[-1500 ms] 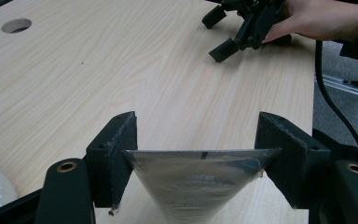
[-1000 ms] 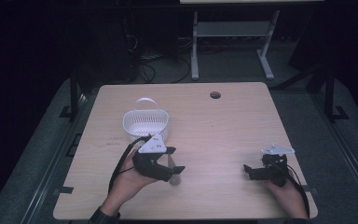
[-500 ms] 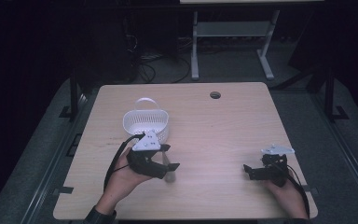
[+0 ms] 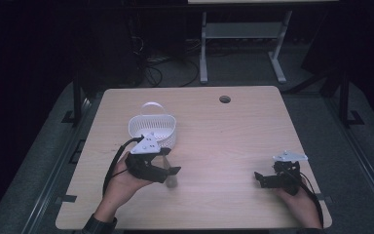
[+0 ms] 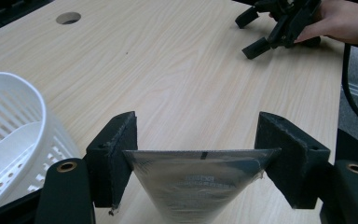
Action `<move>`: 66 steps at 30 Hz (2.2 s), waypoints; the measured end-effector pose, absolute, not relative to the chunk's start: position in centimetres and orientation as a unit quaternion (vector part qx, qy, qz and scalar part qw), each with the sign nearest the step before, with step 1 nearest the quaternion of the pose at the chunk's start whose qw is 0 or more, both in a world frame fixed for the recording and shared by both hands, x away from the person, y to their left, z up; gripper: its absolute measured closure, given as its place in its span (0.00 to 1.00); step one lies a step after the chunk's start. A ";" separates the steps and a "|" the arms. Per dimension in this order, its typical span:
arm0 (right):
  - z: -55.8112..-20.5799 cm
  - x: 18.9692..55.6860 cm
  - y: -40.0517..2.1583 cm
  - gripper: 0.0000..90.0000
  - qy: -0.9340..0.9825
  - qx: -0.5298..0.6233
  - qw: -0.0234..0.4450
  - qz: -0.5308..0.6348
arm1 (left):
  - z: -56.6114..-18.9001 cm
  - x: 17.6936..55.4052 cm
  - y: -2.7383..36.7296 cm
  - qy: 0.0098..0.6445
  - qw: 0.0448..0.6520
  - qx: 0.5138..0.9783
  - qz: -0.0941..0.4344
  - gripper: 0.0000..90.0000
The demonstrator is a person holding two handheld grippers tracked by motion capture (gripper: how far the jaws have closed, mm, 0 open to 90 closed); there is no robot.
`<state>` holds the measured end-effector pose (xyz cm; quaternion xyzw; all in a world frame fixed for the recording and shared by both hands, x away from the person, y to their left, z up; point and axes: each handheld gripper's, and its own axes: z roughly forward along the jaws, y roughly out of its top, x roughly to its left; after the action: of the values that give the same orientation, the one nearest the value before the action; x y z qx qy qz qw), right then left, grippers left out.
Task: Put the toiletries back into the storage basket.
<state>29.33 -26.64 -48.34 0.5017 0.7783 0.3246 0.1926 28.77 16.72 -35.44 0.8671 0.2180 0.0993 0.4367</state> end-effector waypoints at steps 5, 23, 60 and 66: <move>-48.3 29.3 -26.6 0.00 0.778 0.502 0.193 0.324 | -35.3 28.9 17.4 0.224 0.437 0.865 0.103 0.33; -48.3 29.3 -26.6 0.00 0.778 0.502 0.193 0.324 | -34.8 29.5 19.9 0.252 0.435 0.856 0.120 0.33; -48.3 29.3 -26.6 0.00 0.778 0.502 0.192 0.325 | -33.7 32.5 25.4 0.324 0.425 0.830 0.162 0.33; -48.3 29.3 -26.6 0.00 0.778 0.502 0.192 0.325 | -33.2 32.9 25.8 0.328 0.424 0.827 0.169 0.33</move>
<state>29.33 -26.63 -48.33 0.5021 0.7780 0.3249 0.1924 32.86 25.80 -33.16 0.8269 0.3282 0.1695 0.4240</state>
